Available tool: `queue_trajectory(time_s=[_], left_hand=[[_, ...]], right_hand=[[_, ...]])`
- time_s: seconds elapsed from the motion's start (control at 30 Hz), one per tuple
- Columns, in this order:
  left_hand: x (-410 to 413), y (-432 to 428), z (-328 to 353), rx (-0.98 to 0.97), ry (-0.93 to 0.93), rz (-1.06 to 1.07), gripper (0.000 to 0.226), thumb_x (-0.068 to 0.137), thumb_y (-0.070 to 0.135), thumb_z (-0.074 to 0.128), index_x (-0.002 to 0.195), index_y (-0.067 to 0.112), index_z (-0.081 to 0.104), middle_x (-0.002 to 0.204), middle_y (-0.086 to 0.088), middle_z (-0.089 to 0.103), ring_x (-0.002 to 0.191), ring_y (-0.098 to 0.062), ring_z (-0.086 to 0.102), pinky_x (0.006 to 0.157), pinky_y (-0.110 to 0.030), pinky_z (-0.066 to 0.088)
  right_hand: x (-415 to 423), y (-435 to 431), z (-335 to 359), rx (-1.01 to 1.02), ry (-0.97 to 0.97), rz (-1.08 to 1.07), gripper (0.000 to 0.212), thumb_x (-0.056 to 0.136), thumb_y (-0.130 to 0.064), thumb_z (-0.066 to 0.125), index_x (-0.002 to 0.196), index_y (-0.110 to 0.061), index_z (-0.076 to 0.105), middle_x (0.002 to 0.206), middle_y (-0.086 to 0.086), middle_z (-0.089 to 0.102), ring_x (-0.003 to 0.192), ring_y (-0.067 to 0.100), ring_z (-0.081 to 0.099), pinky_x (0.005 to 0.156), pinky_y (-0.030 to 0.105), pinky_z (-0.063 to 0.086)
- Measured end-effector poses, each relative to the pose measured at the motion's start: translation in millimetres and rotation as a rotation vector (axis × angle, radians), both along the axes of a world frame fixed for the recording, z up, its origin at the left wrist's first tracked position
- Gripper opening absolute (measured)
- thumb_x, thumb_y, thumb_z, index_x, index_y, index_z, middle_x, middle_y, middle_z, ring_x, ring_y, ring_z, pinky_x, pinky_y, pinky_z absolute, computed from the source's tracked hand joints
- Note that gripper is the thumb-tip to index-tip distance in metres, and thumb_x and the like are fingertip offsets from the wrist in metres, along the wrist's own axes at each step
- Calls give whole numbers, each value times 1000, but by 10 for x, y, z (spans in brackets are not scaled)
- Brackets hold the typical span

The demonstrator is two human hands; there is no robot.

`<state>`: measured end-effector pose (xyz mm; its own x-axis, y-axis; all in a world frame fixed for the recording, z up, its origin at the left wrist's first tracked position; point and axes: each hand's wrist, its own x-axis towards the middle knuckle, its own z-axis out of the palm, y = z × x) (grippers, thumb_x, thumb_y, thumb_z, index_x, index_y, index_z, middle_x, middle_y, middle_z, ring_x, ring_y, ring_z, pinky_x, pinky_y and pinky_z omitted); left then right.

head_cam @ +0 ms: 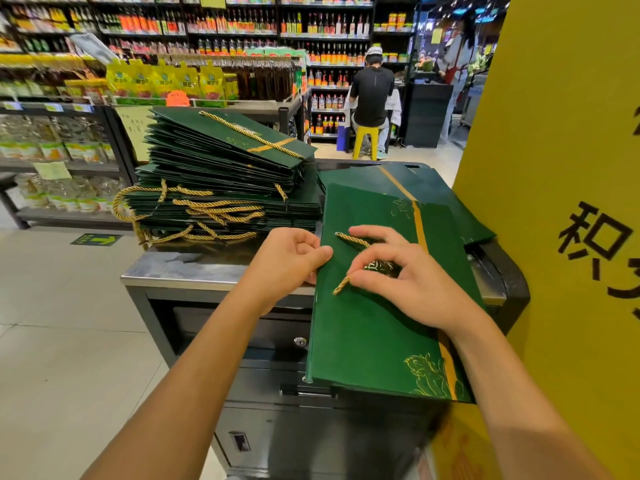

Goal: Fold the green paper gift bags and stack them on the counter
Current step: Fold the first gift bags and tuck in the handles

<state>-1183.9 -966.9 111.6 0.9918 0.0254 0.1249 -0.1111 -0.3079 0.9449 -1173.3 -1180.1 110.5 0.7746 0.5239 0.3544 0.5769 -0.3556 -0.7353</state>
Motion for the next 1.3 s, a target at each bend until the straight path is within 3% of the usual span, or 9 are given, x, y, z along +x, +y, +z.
queue_trajectory(time_s=[0.1, 0.2, 0.47, 0.63, 0.77, 0.87, 1.0, 1.13, 1.3], left_hand=[[-3, -12, -6, 18, -12, 7, 11, 98, 11, 65, 94, 1, 69, 78, -10, 77, 73, -19, 75, 65, -29, 61], [-4, -15, -6, 28, -21, 7, 11, 99, 12, 64, 95, 3, 69, 79, -9, 78, 77, -21, 76, 70, -33, 62], [-42, -34, -13, 35, -63, 63, 9, 98, 13, 65, 93, 9, 70, 72, -6, 76, 77, -27, 75, 77, -46, 63], [-66, -44, -22, 5, -101, 143, 9, 97, 16, 65, 93, 13, 72, 75, -6, 76, 80, -30, 75, 80, -53, 61], [-56, -57, -25, -27, -118, 172, 7, 97, 15, 65, 95, 12, 71, 77, -7, 77, 80, -27, 76, 77, -48, 62], [-91, -69, -13, -75, -143, 218, 8, 98, 13, 64, 93, 15, 69, 76, -5, 77, 78, -22, 76, 68, -41, 61], [-143, -123, 23, -183, -170, 292, 7, 97, 17, 67, 103, 16, 66, 81, -11, 77, 80, -33, 74, 69, -48, 60], [-207, -148, 46, -235, -200, 323, 14, 97, 17, 68, 107, 17, 58, 77, -7, 76, 67, -20, 73, 54, -33, 55], [-316, -146, 50, -171, -213, 142, 41, 95, 0, 63, 129, 22, 56, 106, 1, 72, 79, -3, 69, 66, -19, 57]], right_hand=[[54, -53, -28, 407, 154, -97, 9, 95, -14, 66, 87, -14, 68, 136, -10, 62, 124, 1, 58, 106, 21, 42], [130, -74, -85, 710, 311, -134, 8, 94, -10, 64, 87, -8, 65, 132, -1, 67, 124, 13, 63, 109, 38, 47], [47, -45, -36, 670, 201, -316, 15, 88, -4, 75, 99, -14, 76, 104, -2, 76, 96, 7, 71, 81, 19, 55], [-78, -302, -106, 290, -96, -648, 19, 89, -21, 75, 106, -28, 72, 113, -13, 64, 104, -1, 59, 94, 20, 47], [-222, -524, -192, 128, -94, -803, 28, 90, -28, 75, 116, -28, 67, 114, -11, 53, 109, 9, 53, 100, 36, 47], [-274, -564, -207, 90, -56, -797, 36, 90, -27, 75, 124, -26, 66, 119, -8, 56, 110, 10, 52, 100, 36, 47], [-261, -543, -141, 83, -58, -774, 40, 87, -26, 78, 126, -24, 68, 118, -9, 58, 109, 8, 52, 99, 32, 45], [-246, -524, -115, 132, -43, -750, 42, 85, -23, 81, 126, -24, 68, 119, -8, 58, 108, 6, 54, 101, 31, 46], [-246, -536, -77, 201, -21, -790, 42, 84, -23, 82, 124, -24, 71, 118, -9, 59, 112, 10, 58, 105, 39, 49]])
